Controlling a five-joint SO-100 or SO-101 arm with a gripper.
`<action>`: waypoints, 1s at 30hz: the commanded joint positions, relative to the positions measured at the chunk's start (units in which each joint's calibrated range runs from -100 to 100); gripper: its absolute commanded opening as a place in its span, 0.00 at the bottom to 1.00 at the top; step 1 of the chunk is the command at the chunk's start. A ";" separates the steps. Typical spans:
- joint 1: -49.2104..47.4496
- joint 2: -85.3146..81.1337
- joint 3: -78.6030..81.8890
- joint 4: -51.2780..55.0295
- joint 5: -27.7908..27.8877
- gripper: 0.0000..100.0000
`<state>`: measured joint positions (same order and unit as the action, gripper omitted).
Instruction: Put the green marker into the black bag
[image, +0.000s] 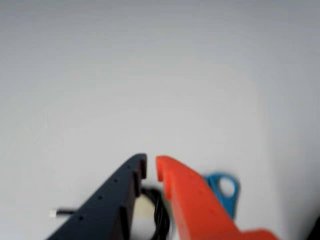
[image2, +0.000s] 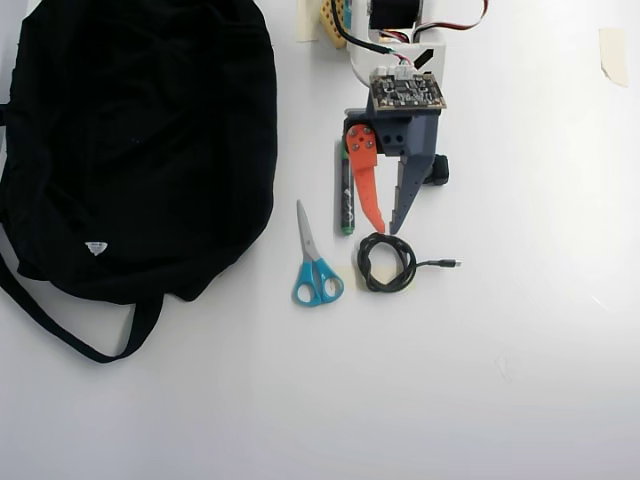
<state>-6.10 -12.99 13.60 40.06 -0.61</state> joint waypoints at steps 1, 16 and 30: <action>-0.41 -1.70 -2.82 7.05 -0.23 0.02; -0.18 -1.70 -5.96 27.47 -0.28 0.02; -0.33 -1.70 -6.05 40.04 -1.59 0.02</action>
<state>-6.10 -12.99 10.22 78.36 -1.15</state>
